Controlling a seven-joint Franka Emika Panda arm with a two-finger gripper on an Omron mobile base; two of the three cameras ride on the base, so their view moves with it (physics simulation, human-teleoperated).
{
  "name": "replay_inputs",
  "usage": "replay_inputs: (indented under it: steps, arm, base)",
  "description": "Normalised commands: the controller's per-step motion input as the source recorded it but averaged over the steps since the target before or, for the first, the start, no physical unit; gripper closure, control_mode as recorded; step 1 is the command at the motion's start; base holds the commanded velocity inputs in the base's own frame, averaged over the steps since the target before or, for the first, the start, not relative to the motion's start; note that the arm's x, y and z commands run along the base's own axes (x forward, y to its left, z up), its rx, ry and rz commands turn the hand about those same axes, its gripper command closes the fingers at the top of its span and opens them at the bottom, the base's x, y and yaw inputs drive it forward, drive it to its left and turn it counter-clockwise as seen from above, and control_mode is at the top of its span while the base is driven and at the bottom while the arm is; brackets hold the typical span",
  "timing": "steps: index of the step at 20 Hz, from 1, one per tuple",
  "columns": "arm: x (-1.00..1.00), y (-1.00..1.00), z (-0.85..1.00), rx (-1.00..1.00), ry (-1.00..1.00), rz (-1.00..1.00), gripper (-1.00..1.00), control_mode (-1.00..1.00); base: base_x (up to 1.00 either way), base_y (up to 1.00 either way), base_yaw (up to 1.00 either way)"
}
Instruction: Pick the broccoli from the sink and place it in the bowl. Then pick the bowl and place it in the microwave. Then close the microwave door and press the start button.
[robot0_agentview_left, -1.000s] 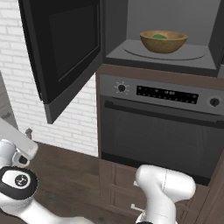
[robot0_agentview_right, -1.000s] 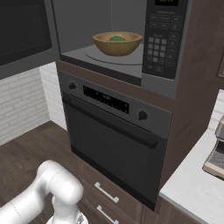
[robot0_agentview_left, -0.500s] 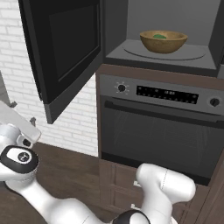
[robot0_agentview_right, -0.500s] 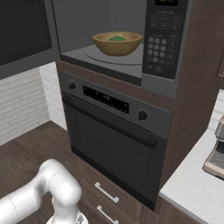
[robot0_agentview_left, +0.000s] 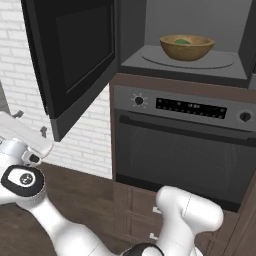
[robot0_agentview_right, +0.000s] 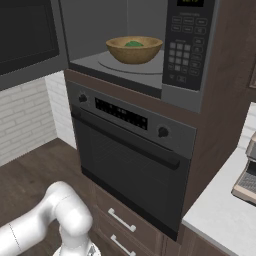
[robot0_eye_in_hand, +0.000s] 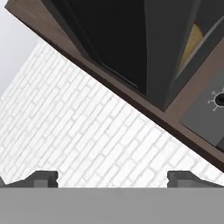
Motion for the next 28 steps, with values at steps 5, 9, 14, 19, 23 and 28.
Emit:
replay_inputs:
  steps: [5, 9, 14, 19, 23, 28]
  arm:
    - [0.17, -0.27, 0.0, 0.04, -0.14, -0.23, -1.0, -1.0]
    - [0.12, -0.38, 0.07, 0.1, -0.04, -0.14, -1.0, -1.0]
    - [-0.07, -0.58, 0.33, 0.16, -0.08, -0.04, -1.0, -1.0]
    - [-0.05, -0.61, 0.26, 0.16, -0.09, -0.03, -1.0, -1.0]
    - [-0.18, -0.74, 0.03, 0.16, -0.13, 0.0, -1.0, -1.0]
    - [-0.49, -0.89, 0.06, 0.21, -0.17, 0.0, -1.0, -1.0]
  base:
    - [0.0, 0.0, 0.0]
    - [0.0, 0.0, 0.0]
    - [0.0, 0.0, 0.0]
    - [0.0, 0.0, 0.0]
    - [0.0, 0.0, 0.0]
    - [0.0, 0.0, 0.0]
